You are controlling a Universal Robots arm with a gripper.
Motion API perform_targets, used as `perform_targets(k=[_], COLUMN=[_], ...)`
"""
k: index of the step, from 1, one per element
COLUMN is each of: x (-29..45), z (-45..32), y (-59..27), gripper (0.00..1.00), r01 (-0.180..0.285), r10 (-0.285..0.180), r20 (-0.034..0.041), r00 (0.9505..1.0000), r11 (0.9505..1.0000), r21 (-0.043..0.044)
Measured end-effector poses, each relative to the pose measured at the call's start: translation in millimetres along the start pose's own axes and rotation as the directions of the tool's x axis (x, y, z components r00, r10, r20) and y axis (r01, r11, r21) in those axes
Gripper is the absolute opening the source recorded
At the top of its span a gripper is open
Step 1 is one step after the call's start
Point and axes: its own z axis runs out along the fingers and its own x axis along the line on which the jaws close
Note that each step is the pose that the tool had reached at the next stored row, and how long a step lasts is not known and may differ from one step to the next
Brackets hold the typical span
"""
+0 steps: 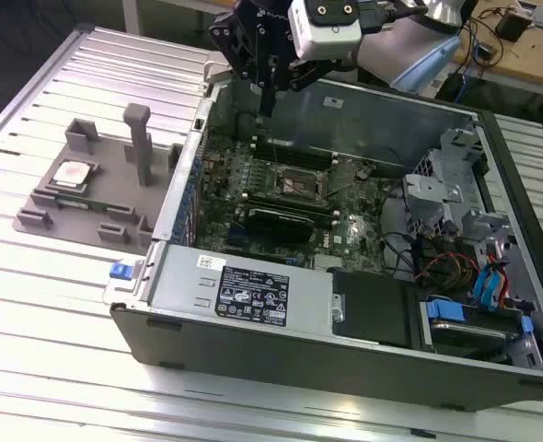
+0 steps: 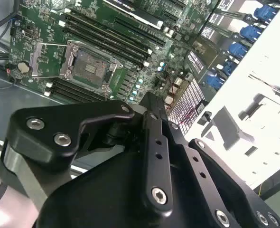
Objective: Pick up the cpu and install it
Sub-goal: 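Reach for the cpu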
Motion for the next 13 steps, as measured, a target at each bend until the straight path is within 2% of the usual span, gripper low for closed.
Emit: perform_targets(k=[7, 13], x=[0.4, 7.1], z=[0.0, -0.1], y=[0.0, 0.7], gripper=[0.11, 0.11], r01=[0.0, 0.0], r10=[0.0, 0.0], r20=[0.0001, 0.0003], r00=[1.0, 1.0], r11=[1.0, 1.0], r21=[-0.0001, 0.0])
